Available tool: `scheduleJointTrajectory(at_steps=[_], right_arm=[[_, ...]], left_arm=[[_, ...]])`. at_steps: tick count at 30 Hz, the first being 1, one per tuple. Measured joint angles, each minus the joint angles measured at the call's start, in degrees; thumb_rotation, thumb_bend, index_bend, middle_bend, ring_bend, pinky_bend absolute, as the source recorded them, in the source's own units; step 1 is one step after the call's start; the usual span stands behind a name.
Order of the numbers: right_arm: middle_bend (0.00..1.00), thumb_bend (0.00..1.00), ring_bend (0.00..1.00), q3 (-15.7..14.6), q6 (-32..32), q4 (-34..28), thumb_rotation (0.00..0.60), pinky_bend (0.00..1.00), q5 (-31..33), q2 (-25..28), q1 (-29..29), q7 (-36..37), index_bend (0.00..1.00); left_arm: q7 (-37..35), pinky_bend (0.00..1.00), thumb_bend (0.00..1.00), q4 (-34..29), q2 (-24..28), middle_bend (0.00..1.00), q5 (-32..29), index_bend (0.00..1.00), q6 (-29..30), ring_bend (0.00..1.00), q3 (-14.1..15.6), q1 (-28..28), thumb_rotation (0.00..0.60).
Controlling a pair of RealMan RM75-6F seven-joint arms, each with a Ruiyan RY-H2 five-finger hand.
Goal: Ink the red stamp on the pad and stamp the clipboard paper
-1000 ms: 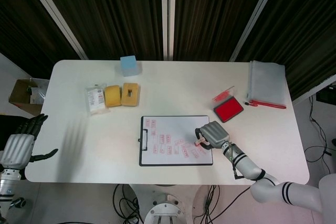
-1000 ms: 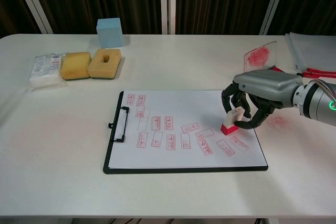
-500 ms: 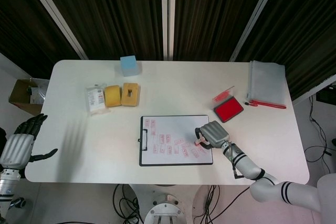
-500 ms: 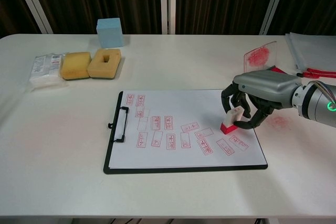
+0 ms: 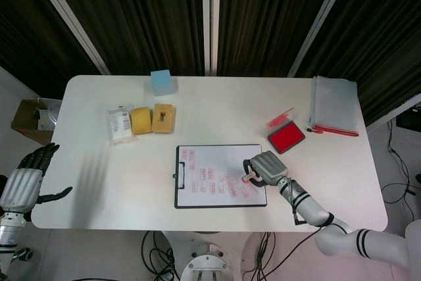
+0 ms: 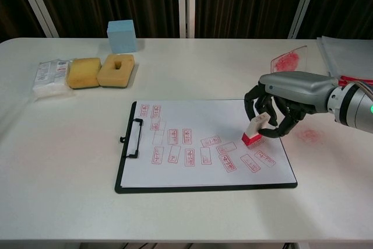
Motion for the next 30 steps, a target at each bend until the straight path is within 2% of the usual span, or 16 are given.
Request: scheduleJointTrajectory(at_steps=[7, 12, 20, 30], right_arm=[[0.69, 0.4, 0.56, 0.4, 3.4, -5.1, 0.6, 0.64, -2.2, 4.7, -1.4, 2.7, 0.79], [0.69, 0.4, 0.56, -0.9, 5.5, -5.6, 0.6, 0.64, -3.0, 7.4, -3.6, 3.4, 0.79], [0.69, 0.4, 0.56, -3.2, 6.4, 0.0, 0.6, 0.64, -2.5, 8.2, -6.8, 6.2, 0.79], [0.68, 0.4, 0.56, -4.3, 5.3, 9.9, 0.6, 0.64, -2.7, 5.5, -8.9, 12.3, 0.79]], left_arm=[[0.6, 0.18, 0.12, -0.6, 0.1, 0.07, 0.3, 0.07, 0.0, 0.1, 0.0, -0.1, 0.443], [1.0, 0.18, 0.12, -1.0, 0.0, 0.07, 0.4, 0.07, -0.1, 0.1, 0.2, -0.1, 0.441], [1.6, 0.18, 0.12, -1.4, -0.2, 0.07, 0.7, 0.07, -0.5, 0.1, 0.3, -0.5, 0.442], [2.5, 0.18, 0.12, -2.0, -0.1, 0.07, 0.7, 0.07, -0.9, 0.1, 0.3, -0.7, 0.442]])
